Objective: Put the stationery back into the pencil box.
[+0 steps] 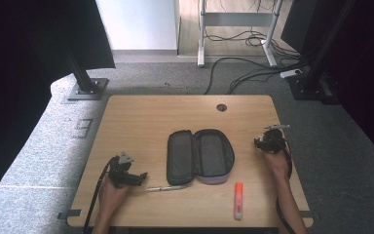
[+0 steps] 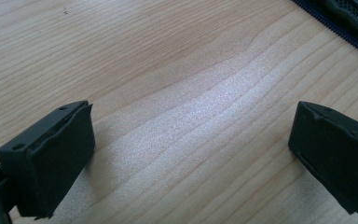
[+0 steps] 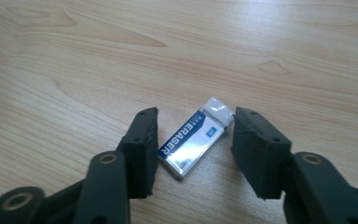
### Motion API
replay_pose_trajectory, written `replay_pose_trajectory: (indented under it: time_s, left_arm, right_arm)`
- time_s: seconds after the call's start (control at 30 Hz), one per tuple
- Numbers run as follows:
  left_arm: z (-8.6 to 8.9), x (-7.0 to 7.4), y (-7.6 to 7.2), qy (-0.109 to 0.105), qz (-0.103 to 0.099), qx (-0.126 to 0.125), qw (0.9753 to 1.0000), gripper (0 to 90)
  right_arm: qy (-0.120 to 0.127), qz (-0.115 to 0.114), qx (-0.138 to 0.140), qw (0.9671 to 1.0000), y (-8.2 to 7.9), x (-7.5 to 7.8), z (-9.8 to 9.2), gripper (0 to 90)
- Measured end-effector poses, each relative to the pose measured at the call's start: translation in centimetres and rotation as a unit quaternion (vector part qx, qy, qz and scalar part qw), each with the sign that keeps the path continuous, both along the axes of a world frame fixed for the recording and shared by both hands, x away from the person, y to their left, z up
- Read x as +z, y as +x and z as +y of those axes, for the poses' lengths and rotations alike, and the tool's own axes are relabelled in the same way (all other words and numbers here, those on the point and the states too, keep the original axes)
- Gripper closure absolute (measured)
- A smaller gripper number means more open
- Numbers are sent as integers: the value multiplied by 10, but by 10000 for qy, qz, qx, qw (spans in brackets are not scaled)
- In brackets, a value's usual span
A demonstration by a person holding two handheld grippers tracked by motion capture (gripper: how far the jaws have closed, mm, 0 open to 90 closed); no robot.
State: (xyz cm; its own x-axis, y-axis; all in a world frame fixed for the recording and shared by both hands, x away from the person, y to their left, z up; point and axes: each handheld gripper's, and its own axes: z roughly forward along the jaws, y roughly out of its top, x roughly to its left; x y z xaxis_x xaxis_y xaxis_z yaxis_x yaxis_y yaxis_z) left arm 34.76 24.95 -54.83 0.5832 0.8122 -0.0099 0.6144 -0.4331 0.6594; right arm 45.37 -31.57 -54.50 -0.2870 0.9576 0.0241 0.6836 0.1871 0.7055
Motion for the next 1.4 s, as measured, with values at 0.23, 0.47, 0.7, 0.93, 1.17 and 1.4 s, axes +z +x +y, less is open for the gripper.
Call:
replay_pose_trajectory:
  time_s: [0.23,0.47,0.7,0.93,1.17,1.4]
  left_arm:
    - [0,0,0,0,-1,0,10000,3]
    - [0,0,0,1,-1,0,10000,3]
    - [0,0,0,0,-1,0,10000,3]
    - [0,0,0,1,-1,0,10000,3]
    - [0,0,0,1,-2,-3,10000,3]
    - [0,0,0,1,-2,-5,10000,5]
  right_arm:
    - [41,28,-31,10000,-2,1,-4,671]
    - [112,43,-45,9999,-4,1,-7,714]
    - [193,24,-43,9998,-7,2,-6,716]
    - [217,-63,76,9997,-12,8,-1,719]
    - [237,-199,200,9993,-18,19,5,719]
    - [275,-311,294,9987,-24,29,7,719]
